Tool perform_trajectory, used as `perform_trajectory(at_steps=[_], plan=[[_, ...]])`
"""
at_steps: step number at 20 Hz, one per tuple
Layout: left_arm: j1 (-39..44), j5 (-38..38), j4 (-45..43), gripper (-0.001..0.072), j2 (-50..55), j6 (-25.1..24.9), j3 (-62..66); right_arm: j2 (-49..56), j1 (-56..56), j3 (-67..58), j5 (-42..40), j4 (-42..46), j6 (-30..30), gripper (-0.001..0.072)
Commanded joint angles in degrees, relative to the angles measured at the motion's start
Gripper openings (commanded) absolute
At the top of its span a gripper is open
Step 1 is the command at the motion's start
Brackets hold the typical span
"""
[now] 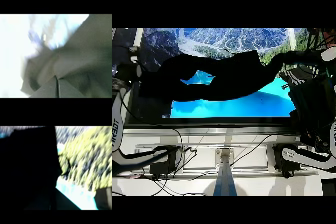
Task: Fold the clothes and pants, and hang the long-sleeved shirts on hangers.
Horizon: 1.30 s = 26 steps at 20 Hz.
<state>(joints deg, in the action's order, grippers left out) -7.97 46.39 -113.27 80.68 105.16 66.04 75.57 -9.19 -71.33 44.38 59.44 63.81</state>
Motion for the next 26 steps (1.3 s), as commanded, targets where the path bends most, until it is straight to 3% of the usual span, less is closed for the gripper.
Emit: perform_trajectory(at_steps=[1,3,7,9,12,16,19,26], plan=[[-3.1,-2.5,-1.7,0.0008,0.0,4.9,11.5,0.0,0.0,-3.9,-18.0,-1.9,7.0,0.0023],[-5.8,-3.0,-1.5,0.0008,0.0,9.1,21.5,0.0,0.0,-10.4,-19.5,-0.3,7.1,0.0023],[-9.4,-3.1,1.4,0.0009,-1.0,9.0,36.3,-0.2,-0.6,-21.9,-16.3,1.6,7.1,0.0025],[-10.4,-1.2,1.2,0.0009,-2.8,5.5,36.7,-1.0,-1.0,-24.3,-7.7,5.4,7.1,0.0025],[-13.7,10.6,0.8,0.0008,-2.3,-1.0,35.6,-1.6,-1.5,-24.0,12.7,8.9,8.6,0.0024],[-18.3,20.0,1.4,0.0008,-1.9,-8.6,24.8,-2.1,-1.2,-16.9,30.3,8.9,8.7,0.0024],[-20.2,23.1,1.5,0.0008,-2.0,-15.2,14.5,-5.6,-1.2,-7.0,34.1,10.2,8.6,0.0024],[-24.0,25.9,3.1,0.0008,-2.4,-22.9,3.0,-18.5,-1.2,13.2,44.4,14.1,8.7,0.0025]])
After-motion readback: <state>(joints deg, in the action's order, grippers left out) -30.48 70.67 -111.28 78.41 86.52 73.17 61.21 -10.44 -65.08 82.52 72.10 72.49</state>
